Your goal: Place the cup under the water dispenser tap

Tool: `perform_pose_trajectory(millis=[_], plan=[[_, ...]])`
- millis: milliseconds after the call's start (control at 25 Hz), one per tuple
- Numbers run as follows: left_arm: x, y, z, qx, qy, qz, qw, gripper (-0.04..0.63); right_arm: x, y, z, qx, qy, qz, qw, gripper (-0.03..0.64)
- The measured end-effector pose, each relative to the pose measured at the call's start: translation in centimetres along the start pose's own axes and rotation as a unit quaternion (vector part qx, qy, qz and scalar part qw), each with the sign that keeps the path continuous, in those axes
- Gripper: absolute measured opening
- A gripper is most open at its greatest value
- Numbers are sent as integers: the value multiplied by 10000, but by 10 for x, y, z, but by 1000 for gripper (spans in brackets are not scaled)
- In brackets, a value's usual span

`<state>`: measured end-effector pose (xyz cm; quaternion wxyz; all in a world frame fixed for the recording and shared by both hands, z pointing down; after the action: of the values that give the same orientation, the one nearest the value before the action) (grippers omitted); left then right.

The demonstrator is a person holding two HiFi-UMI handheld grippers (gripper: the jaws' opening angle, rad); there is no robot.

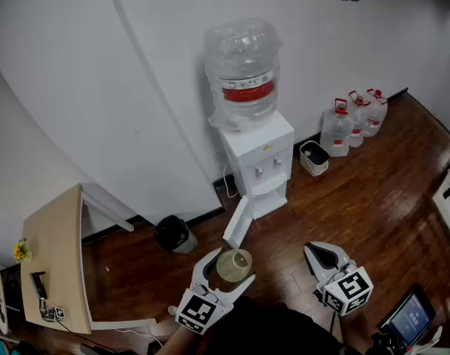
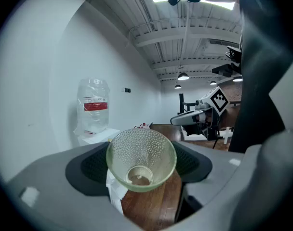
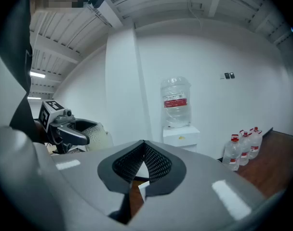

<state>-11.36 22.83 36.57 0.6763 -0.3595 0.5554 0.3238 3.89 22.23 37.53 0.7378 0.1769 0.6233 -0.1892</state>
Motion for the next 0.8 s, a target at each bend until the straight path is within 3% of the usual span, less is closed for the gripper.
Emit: perform_pose_trajectory(millis=[280, 800], plan=[[-10, -37, -28, -17, 180, -2, 9998, 282, -3, -31, 29, 51, -20, -63, 10000, 2], [-30, -108, -146, -390, 301, 86, 9987, 282, -1, -151, 82, -144, 125, -361, 9992, 2]])
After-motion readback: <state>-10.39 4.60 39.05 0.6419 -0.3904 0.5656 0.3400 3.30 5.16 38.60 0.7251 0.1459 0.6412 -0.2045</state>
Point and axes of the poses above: the fingertips, and each gripper's own axes: y backward along the fingers, z to its right, x out of its top, the point moved 1 cm from there along y, backward along the fingers, and after that the axes turned 11 degrees about z, right-handed, at the moved point
